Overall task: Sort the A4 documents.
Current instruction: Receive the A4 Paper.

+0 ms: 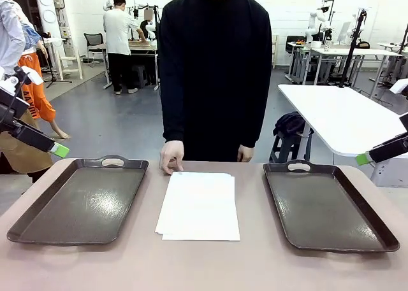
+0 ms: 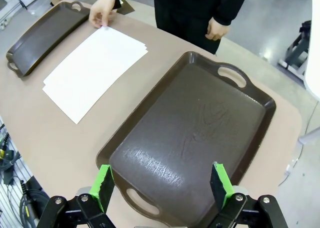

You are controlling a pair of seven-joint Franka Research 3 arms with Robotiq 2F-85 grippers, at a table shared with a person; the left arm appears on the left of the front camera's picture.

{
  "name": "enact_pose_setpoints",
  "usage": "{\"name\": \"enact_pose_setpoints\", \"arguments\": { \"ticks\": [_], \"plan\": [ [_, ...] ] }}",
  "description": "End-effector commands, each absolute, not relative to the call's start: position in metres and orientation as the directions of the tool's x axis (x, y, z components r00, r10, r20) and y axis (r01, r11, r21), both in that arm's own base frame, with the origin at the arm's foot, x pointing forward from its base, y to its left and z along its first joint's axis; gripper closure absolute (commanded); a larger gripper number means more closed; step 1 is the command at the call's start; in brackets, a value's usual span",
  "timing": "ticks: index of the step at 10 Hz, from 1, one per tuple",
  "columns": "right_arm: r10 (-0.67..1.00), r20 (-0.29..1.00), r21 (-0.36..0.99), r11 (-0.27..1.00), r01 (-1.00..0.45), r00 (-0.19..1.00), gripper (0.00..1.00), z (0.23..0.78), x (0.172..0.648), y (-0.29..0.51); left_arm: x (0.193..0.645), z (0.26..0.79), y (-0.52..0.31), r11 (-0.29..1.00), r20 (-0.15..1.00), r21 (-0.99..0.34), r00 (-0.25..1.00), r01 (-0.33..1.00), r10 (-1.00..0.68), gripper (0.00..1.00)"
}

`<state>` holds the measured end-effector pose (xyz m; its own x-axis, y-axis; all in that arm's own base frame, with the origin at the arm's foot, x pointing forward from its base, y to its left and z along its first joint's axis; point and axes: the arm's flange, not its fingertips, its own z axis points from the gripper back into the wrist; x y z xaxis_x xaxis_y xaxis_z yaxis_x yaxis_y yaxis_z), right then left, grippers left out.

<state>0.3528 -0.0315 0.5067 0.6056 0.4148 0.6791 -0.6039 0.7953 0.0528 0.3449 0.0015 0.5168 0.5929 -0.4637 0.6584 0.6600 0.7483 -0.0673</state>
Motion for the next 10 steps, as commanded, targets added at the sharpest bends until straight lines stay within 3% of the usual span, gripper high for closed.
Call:
{"name": "enact_pose_setpoints", "arguments": {
  "ticks": [1,10],
  "plan": [
    [0.415,0.680,0.053,0.795,-0.605,0.605,0.00,0.5068,0.3528,-0.0313,0.3450,0.5168,0.0023,0.749,0.658,-0.067,0.593,0.659,-0.463,0.00],
    [0.415,0.680,0.053,0.795,-0.605,0.605,0.00,0.5068,0.3528,-0.0313,0.3450,0.5168,0.0023,0.749,0.658,-0.067,0.593,0.659,-0.463,0.00]
  ]
}}
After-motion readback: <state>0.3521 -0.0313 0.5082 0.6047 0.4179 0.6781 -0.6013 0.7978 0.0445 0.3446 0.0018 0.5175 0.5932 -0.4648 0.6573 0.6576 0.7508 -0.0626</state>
